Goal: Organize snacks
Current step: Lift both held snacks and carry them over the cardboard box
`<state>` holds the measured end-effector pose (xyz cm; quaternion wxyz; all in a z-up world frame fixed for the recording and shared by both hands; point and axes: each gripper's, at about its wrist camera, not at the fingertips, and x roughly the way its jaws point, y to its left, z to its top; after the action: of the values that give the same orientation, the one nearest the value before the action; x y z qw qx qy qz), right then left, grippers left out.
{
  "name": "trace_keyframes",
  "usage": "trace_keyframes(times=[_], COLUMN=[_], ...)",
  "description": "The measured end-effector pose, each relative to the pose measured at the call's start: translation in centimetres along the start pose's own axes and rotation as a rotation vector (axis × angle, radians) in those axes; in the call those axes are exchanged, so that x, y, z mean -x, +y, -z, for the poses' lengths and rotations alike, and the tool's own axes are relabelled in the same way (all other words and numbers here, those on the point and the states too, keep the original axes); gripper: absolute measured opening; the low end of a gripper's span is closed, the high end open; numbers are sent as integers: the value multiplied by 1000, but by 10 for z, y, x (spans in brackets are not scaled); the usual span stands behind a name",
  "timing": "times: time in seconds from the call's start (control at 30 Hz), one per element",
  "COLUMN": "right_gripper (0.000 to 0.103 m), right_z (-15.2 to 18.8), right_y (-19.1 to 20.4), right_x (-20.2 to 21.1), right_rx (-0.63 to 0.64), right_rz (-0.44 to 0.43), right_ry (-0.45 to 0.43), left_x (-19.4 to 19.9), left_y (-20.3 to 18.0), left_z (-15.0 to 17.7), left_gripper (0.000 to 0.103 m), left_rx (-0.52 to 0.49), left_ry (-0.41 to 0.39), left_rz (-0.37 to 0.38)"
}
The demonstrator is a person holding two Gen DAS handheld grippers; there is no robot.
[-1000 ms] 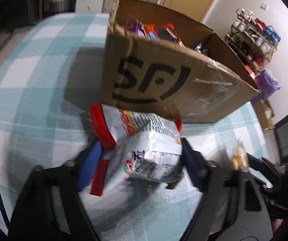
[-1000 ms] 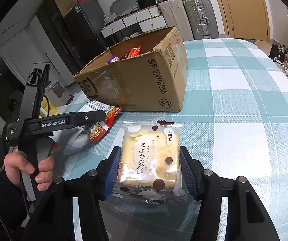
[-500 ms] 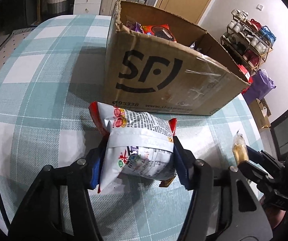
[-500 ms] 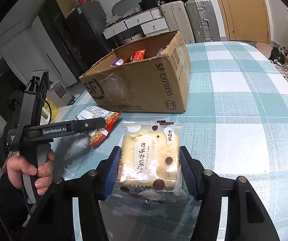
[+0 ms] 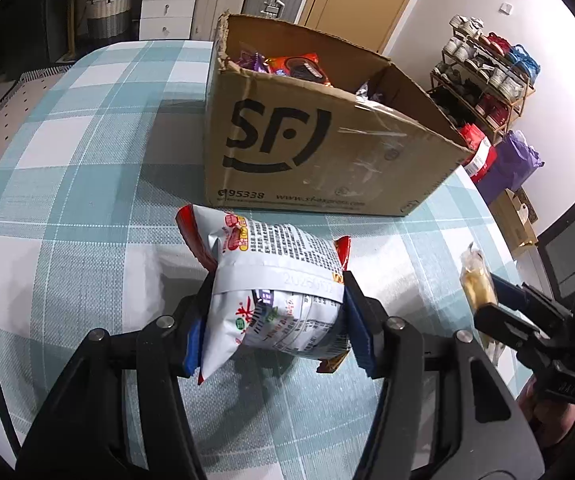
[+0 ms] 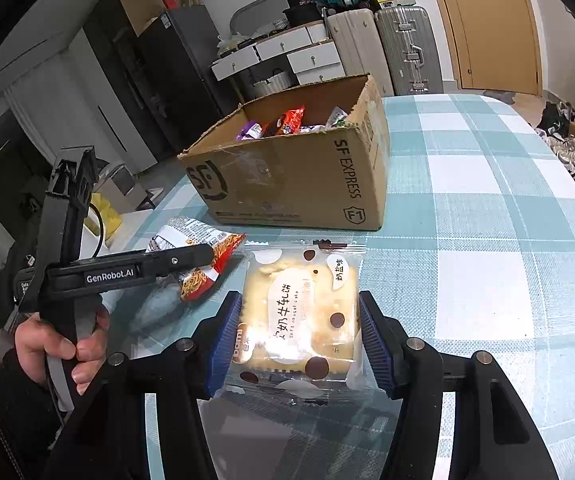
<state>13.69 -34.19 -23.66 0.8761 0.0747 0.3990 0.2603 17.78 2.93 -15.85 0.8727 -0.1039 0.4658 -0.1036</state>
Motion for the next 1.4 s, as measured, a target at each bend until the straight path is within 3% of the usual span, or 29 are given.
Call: trace_keyframes(times=[0.67,1.07,1.4], right_gripper=[58,58,58], right_z=[-8,-44,-89], right_y=[35,52,58], right_x=[23,42,53], right_rx=[81,141,200], right_rz=[-31,-42,-40], right_ry=[-43,-90,-134], left_x=[67,118,142], left_y=[-16,-25,-40], left_z=[17,-10,-56], left_gripper=[54,54,54], left_rx=[-29,-53,-97], left_ry=[-81,-160,-204], left_rz=[25,48,35])
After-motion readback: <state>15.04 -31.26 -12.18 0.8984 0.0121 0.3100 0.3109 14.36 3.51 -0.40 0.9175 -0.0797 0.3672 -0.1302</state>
